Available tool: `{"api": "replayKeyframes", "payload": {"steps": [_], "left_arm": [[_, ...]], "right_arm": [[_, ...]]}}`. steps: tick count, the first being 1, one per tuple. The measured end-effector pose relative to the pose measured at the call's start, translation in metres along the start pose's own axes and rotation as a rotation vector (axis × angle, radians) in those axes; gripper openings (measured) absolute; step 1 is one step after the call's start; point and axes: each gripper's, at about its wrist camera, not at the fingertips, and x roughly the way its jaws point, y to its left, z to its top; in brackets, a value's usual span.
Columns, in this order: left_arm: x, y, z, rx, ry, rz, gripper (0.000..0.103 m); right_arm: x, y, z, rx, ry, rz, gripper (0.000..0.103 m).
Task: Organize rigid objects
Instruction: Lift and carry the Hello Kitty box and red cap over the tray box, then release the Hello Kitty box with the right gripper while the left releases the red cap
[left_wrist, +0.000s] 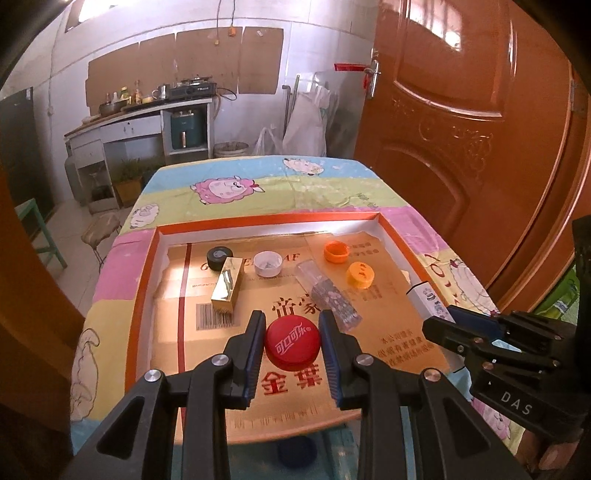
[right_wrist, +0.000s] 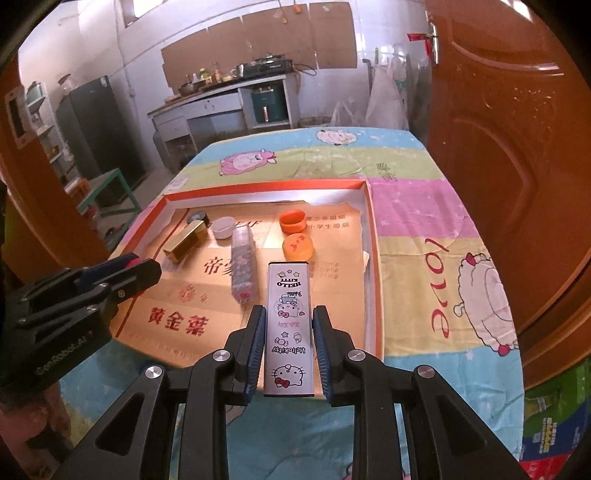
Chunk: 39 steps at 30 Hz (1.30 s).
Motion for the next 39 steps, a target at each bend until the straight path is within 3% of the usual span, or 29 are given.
{"api": "replayKeyframes", "payload": {"steps": [23,39], "left_arm": [[0.061,0.009,0.012,-0.008,0.076,0.0,0.03],[0.079,0.01,0.006,-0.007,0.09,-0.006,0.03]], "right_arm": [[0.05,-0.011,0.012,0.017,0.05,0.014,0.026],[0.063,-0.013,0.011,0.023,0.062,0.008,0.026]]}}
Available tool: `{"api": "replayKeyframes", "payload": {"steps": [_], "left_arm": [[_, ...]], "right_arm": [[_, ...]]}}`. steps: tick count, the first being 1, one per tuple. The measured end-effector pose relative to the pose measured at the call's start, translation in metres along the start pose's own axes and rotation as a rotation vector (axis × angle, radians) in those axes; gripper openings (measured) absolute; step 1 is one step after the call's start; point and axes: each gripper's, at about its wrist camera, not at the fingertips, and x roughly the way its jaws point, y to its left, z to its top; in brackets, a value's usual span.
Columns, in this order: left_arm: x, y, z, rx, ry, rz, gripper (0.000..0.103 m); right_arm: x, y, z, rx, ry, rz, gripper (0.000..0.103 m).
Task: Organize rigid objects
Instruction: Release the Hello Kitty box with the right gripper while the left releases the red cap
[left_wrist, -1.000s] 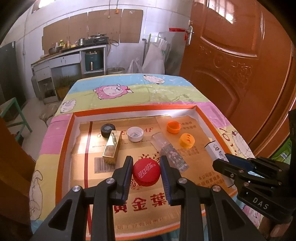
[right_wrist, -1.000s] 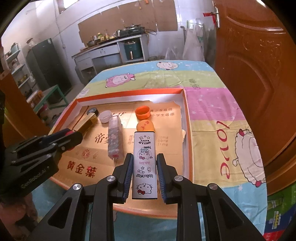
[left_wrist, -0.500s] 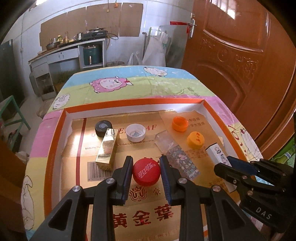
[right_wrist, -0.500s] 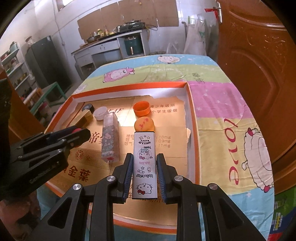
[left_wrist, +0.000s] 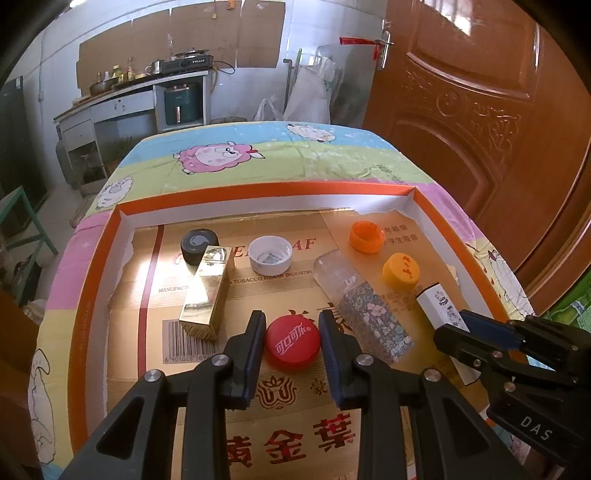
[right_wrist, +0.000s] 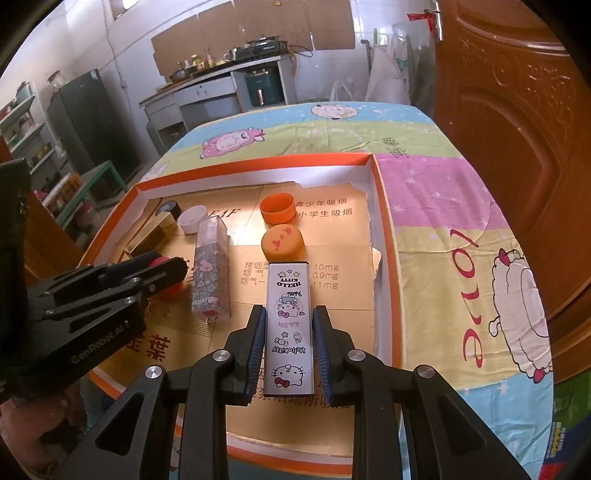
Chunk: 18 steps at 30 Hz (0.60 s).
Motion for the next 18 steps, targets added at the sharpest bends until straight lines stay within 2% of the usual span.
{"api": "replayKeyframes", "payload": {"steps": [7,12,18], "left_arm": [[0.0015,-0.0004,-0.0024,0.01,-0.012,0.008,0.031],[0.0006,-0.0011,-0.0032,0.013,-0.011,-0.003,0.037],[-0.0007,0.0002,-0.0031,0.004,-0.012,-0.007,0.038]], "right_arm": [[0.0011,0.001,-0.0013,-0.007,-0.003,-0.01,0.028],[0.0018,0.0001,-0.0023,-0.007,-0.004,-0.01,0.029],[0.0018,0.0,-0.0023,-0.005,-0.005,-0.01,0.029]]}}
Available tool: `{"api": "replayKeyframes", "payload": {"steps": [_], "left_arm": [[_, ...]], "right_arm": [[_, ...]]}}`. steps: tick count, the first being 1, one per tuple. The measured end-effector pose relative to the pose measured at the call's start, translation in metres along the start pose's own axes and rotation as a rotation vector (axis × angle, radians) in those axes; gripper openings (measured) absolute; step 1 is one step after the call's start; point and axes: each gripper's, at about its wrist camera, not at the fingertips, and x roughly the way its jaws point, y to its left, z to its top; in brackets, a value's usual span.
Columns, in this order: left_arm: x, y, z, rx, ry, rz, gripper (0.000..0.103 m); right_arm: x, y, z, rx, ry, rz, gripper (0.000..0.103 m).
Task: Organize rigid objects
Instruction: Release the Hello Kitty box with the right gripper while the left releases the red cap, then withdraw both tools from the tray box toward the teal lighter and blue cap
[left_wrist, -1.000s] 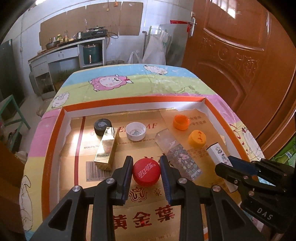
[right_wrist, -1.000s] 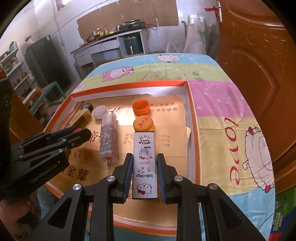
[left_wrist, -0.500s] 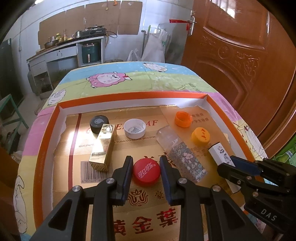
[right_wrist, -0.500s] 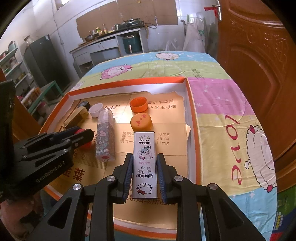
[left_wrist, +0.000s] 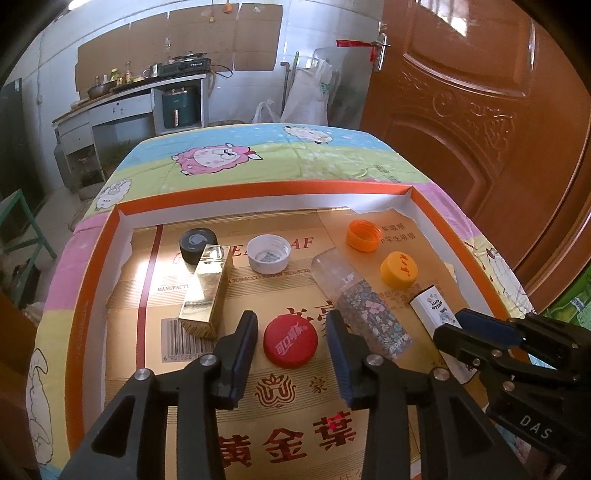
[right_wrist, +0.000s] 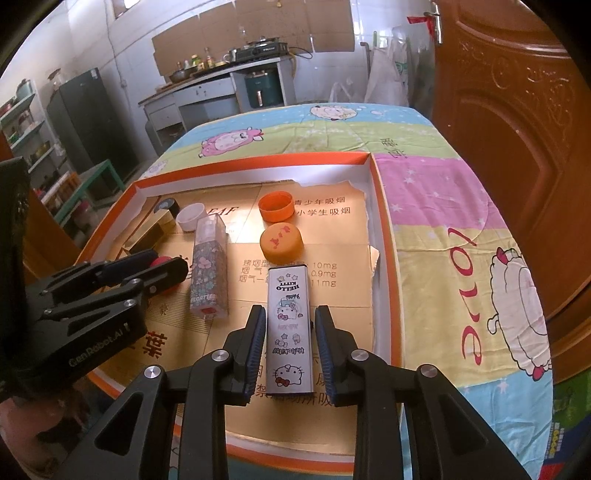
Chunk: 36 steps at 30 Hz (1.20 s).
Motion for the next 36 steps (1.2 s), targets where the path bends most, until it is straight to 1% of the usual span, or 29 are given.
{"api": "replayKeyframes", "payload": {"steps": [9,16,28,36], "left_arm": [[-0.004,0.002,0.0,-0.007,0.0,-0.008,0.038],[-0.016,0.0,0.001,-0.007,-0.018,-0.005,0.038],[-0.053,-0.007,-0.002,-0.003,-0.065,-0.004,0.038],[-0.08,-0.003,-0.009,-0.017,-0.097,0.005,0.038]], "right_arm": [[-0.002,0.0,0.0,0.003,-0.006,0.002,0.029],[-0.015,0.002,-0.001,0.001,-0.03,0.001,0.029],[-0.047,0.011,-0.006,-0.004,-0.066,0.001,0.029],[-0.07,0.019,-0.015,-0.012,-0.081,0.003,0.029]]}}
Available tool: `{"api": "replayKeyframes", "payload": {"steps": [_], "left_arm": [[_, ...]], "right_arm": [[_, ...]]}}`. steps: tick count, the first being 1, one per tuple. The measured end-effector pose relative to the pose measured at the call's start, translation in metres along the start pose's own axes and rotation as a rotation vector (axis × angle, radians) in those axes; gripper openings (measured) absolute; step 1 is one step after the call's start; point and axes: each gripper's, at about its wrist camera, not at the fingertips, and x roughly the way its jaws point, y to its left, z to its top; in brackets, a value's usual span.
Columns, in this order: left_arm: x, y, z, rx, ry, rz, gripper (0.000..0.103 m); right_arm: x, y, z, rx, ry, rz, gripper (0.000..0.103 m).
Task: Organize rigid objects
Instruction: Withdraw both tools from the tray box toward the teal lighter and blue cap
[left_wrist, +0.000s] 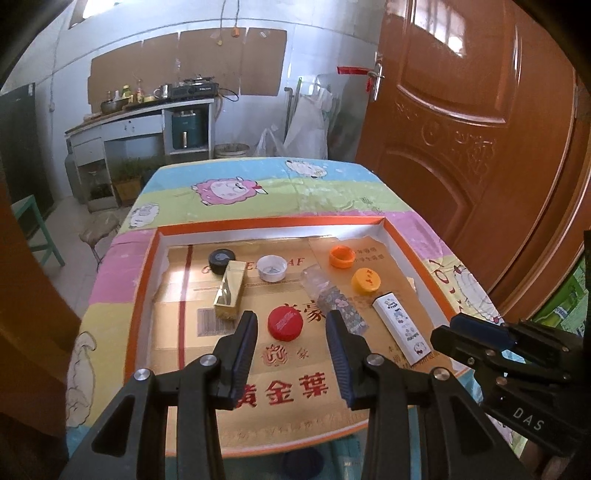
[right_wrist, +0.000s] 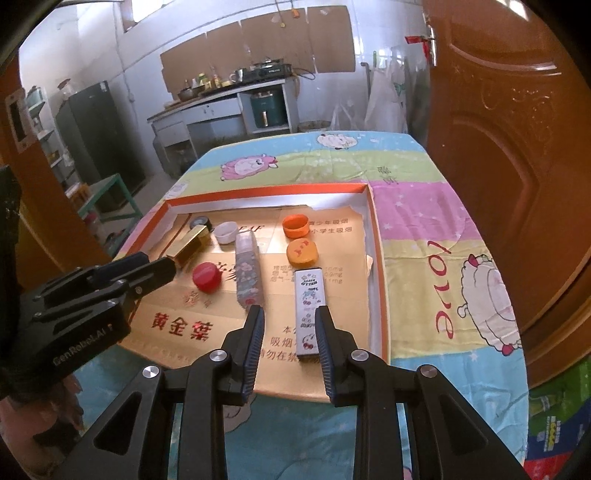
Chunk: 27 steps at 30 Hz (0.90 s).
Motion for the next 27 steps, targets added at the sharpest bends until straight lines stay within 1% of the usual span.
{"api": "replayKeyframes", "payload": {"steps": [3,6,7,14,16,18,24,27], "left_arm": [[-0.012,0.005,-0.004,-0.012,-0.013,0.008,0.039],[-0.025,0.009,-0.01,-0.022,-0.022,0.017,0.038],[-0.028,0.01,-0.012,-0.024,-0.023,0.018,0.038],[-0.056,0.019,-0.033,-0.045,-0.038,0.027,0.038],[-0.062,0.021,-0.039,-0.054,-0.04,0.026,0.038],[-0.067,0.024,-0.046,-0.065,-0.04,0.024,0.038],[-0.081,0.034,-0.067,-0.087,-0.039,0.027,0.038],[-0.087,0.038,-0.076,-0.097,-0.039,0.029,0.038]], "right_arm": [[-0.009,0.006,-0.005,-0.01,-0.003,0.001,0.031],[-0.018,0.012,-0.01,-0.018,-0.011,0.005,0.042],[-0.021,0.013,-0.012,-0.019,-0.013,0.008,0.043],[-0.034,0.031,-0.035,-0.035,0.007,0.03,0.045],[-0.034,0.037,-0.043,-0.041,0.021,0.04,0.047],[-0.033,0.045,-0.051,-0.052,0.036,0.05,0.05],[-0.022,0.064,-0.072,-0.066,0.092,0.082,0.05],[-0.014,0.071,-0.076,-0.061,0.108,0.087,0.05]]}}
